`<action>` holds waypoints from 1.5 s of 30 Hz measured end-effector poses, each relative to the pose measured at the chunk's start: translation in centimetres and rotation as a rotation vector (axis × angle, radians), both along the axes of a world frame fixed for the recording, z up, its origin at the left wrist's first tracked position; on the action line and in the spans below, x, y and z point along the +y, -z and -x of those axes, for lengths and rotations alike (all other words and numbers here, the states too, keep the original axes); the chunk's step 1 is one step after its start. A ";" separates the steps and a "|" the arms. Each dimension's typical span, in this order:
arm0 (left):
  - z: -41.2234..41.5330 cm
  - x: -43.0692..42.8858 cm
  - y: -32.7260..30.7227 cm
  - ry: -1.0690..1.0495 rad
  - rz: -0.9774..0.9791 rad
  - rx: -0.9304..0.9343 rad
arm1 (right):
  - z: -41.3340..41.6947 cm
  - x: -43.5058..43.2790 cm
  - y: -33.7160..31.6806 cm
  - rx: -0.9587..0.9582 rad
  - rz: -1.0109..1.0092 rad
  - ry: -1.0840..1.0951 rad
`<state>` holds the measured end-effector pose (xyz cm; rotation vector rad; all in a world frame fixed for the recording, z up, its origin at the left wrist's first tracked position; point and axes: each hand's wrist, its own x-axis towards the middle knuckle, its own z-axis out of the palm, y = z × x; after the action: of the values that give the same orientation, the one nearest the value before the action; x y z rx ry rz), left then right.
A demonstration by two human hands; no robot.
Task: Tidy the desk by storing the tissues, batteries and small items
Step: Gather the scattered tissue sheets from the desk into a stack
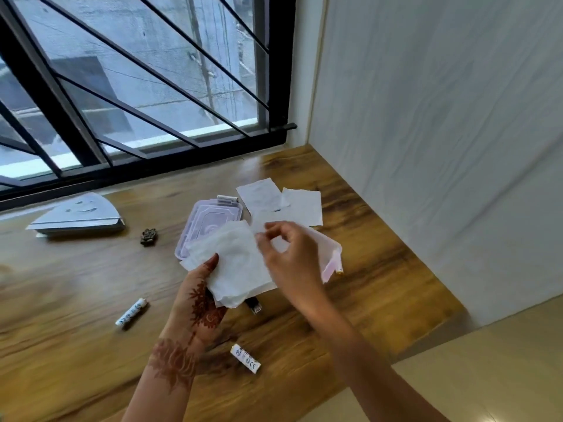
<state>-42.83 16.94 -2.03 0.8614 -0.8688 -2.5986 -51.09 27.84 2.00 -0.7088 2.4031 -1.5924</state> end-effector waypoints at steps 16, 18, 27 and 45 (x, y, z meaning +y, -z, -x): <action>-0.1 -3.5 -0.5 -0.103 -0.035 -0.023 | 2.6 -4.6 0.9 0.256 -0.135 -0.263; -0.2 -4.0 -0.5 -0.113 -0.029 -0.019 | 7.3 -3.6 1.1 0.250 -0.178 -0.196; 1.4 -4.8 -0.4 -0.057 -0.030 -0.040 | 18.2 0.5 6.2 0.059 -0.576 -0.144; 2.2 -4.9 0.0 -0.069 -0.056 0.013 | 16.4 0.0 4.3 -0.199 -0.053 0.088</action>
<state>-45.07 12.03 -2.04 0.8726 -0.7524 -2.5772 -67.49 27.83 -2.27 -0.4183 2.3500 -1.5439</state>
